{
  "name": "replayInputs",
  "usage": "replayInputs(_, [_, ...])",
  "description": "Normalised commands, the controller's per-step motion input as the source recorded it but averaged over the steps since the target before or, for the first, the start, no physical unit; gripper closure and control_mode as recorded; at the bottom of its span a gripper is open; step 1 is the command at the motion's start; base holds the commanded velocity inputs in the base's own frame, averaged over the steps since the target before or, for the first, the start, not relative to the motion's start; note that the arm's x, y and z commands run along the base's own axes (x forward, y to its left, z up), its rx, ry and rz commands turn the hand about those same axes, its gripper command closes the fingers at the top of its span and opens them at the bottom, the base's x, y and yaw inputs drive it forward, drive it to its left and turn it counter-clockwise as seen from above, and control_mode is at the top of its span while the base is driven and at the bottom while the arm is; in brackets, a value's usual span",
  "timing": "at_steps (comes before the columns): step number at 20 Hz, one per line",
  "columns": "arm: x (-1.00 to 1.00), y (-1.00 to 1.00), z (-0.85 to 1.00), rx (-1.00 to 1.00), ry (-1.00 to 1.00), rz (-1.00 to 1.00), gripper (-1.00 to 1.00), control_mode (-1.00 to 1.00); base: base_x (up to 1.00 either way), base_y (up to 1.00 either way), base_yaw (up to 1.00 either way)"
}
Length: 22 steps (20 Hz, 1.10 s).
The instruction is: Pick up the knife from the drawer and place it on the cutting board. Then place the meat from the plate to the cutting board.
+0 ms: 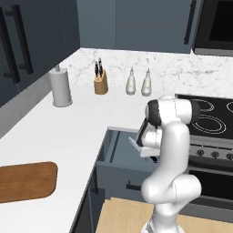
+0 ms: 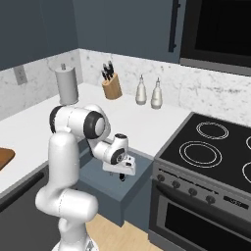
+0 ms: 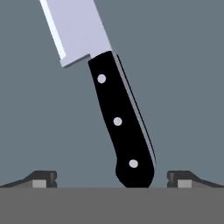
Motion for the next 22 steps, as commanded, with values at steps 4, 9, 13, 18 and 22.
replayInputs(4, [0.24,0.0,-0.25,0.0,0.0,0.0,-1.0,-1.0,0.0,0.0,0.0])
replayInputs(9, [0.15,0.0,-0.22,0.0,0.0,0.0,-1.0,-1.0,0.0,0.0,0.0])
replayInputs(13, [0.07,0.0,-0.32,0.0,0.0,0.0,-1.0,-1.0,0.0,0.0,0.0])
replayInputs(18, [-0.09,0.05,-0.43,-0.01,-0.02,0.0,1.0,-1.0,0.0,0.0,0.0])
replayInputs(22, [-0.38,0.15,-0.32,0.0,-0.01,0.0,1.0,-1.0,0.0,0.0,0.0])
